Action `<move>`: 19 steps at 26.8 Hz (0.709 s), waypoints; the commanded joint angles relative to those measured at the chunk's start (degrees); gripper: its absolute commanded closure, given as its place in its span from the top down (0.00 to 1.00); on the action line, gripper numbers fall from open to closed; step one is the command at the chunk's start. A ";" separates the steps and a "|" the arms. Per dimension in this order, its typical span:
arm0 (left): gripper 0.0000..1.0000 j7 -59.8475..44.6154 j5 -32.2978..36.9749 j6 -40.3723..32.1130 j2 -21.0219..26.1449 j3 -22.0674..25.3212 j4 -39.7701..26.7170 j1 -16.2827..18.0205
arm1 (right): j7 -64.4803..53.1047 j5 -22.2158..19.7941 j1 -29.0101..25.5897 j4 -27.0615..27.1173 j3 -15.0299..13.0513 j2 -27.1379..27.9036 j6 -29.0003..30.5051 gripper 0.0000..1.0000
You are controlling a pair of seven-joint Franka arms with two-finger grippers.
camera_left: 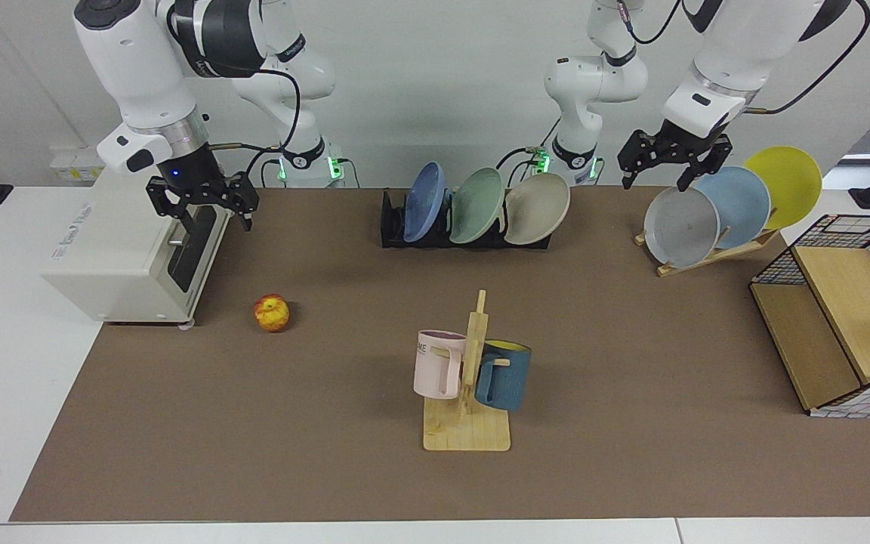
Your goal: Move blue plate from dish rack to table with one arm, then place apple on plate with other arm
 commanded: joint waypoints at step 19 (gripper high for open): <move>1.00 -0.18 -0.54 -0.53 -0.53 -0.13 0.67 0.57 | 0.78 0.09 1.41 -8.85 0.66 3.30 9.06 1.00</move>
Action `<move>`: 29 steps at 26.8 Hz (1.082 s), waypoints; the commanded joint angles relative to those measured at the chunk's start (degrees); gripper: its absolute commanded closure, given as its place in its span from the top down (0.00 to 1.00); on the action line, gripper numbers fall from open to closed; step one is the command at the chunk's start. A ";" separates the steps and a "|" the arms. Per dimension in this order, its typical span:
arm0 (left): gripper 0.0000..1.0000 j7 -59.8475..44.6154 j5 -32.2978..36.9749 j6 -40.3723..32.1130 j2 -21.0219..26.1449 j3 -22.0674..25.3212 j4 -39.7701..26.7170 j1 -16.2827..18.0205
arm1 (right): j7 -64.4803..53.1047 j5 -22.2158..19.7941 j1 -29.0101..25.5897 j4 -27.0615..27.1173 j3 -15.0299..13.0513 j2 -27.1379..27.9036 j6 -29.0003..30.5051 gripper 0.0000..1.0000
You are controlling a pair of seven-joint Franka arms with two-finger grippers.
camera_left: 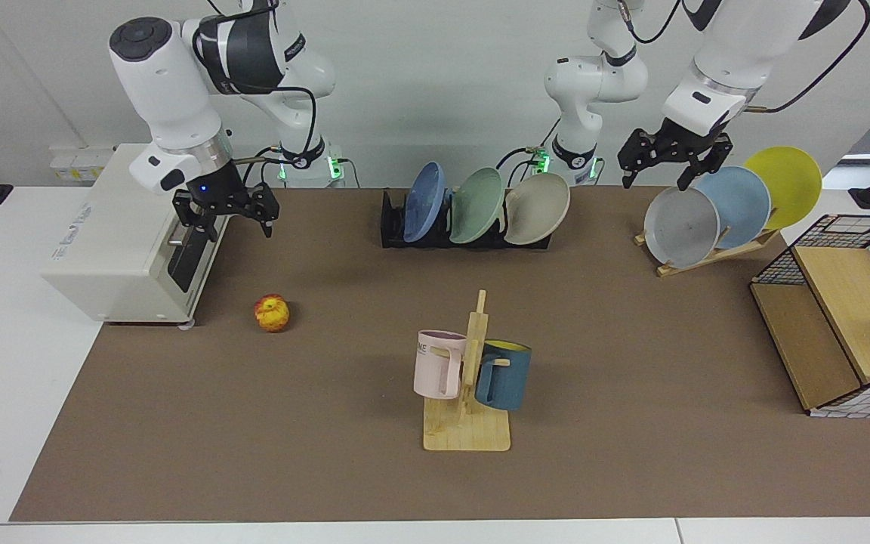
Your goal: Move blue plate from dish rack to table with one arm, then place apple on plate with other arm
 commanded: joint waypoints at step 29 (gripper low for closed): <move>1.00 -11.37 -7.92 9.37 -11.68 -15.32 -19.19 0.04 | -4.44 0.16 -2.34 -19.32 -0.01 13.81 31.34 1.00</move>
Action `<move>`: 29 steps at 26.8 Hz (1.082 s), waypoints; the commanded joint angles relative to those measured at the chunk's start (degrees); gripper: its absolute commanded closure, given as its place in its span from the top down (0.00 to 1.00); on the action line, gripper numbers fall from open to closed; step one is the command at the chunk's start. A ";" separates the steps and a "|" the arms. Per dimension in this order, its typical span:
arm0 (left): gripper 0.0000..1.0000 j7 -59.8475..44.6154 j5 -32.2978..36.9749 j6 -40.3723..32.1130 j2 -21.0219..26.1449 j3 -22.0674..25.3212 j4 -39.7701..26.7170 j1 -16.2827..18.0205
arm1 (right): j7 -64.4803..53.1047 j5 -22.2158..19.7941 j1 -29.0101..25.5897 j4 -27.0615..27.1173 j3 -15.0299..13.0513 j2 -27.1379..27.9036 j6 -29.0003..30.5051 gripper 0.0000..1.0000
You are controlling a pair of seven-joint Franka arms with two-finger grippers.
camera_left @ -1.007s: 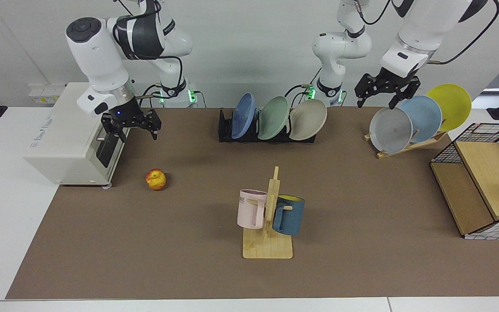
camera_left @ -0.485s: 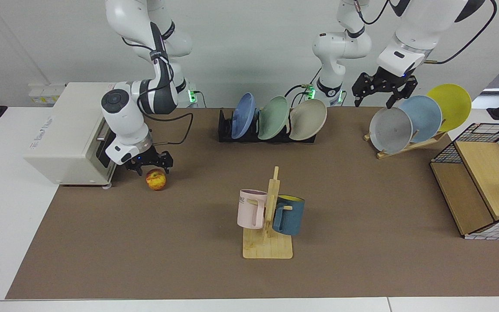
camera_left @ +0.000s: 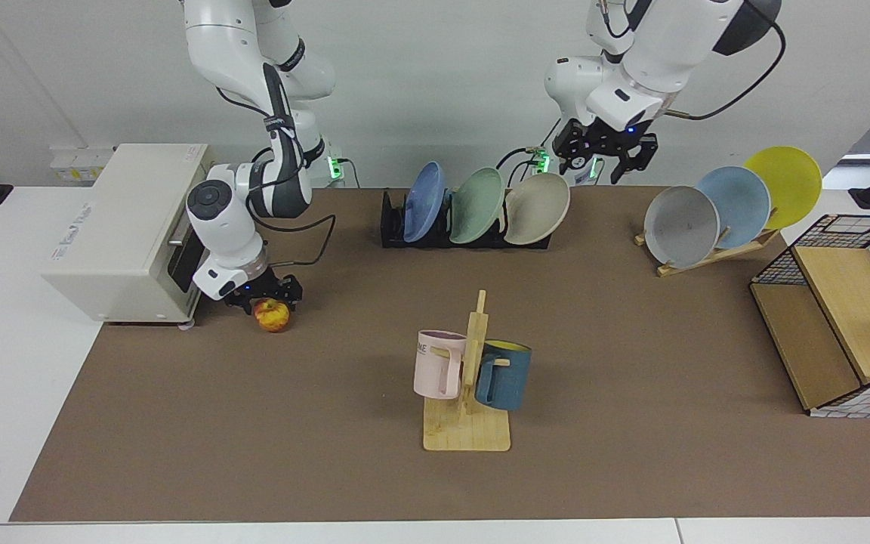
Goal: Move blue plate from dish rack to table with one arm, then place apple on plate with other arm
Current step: 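Reach the left gripper down to the blue plate in the rack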
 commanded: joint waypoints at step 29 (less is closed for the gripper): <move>0.85 -32.23 -4.67 36.21 -0.88 -35.84 -27.05 0.88 | -1.09 0.13 0.03 9.17 0.34 -1.54 -5.46 0.00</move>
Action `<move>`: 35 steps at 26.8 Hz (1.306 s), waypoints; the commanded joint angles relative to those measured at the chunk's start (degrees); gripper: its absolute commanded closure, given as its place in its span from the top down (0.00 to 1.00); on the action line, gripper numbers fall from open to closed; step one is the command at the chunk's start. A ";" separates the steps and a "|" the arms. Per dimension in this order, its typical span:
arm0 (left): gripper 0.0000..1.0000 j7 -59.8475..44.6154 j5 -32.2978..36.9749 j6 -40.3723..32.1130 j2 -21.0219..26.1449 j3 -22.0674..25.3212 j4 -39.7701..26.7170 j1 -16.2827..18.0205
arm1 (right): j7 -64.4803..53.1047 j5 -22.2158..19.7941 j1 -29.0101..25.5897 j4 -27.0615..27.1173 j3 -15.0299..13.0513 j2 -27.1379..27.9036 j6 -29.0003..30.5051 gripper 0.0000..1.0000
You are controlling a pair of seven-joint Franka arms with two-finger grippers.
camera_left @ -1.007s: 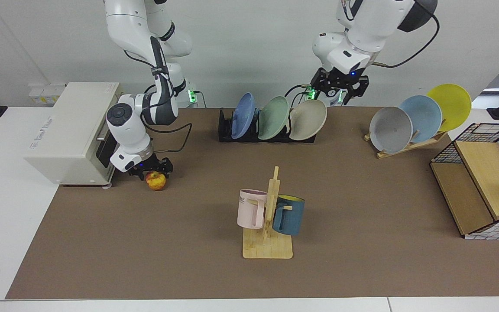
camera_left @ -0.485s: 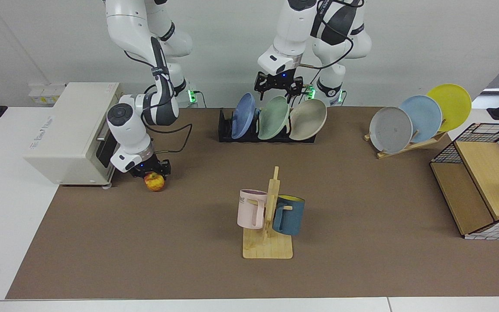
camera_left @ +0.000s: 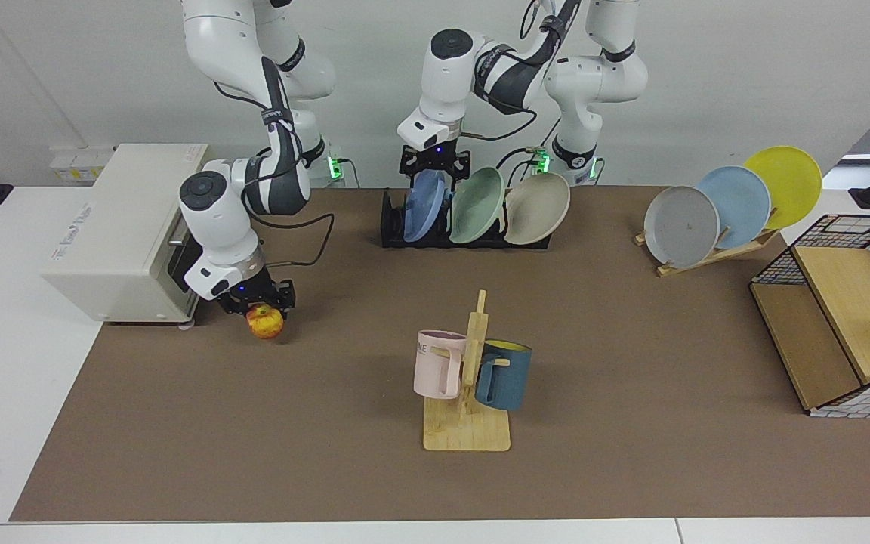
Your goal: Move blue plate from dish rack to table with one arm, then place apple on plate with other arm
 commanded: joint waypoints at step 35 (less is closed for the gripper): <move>0.00 6.22 0.63 -22.62 -1.51 12.80 14.40 -0.44 | 15.85 -0.92 11.37 15.37 0.07 -1.83 -12.33 0.00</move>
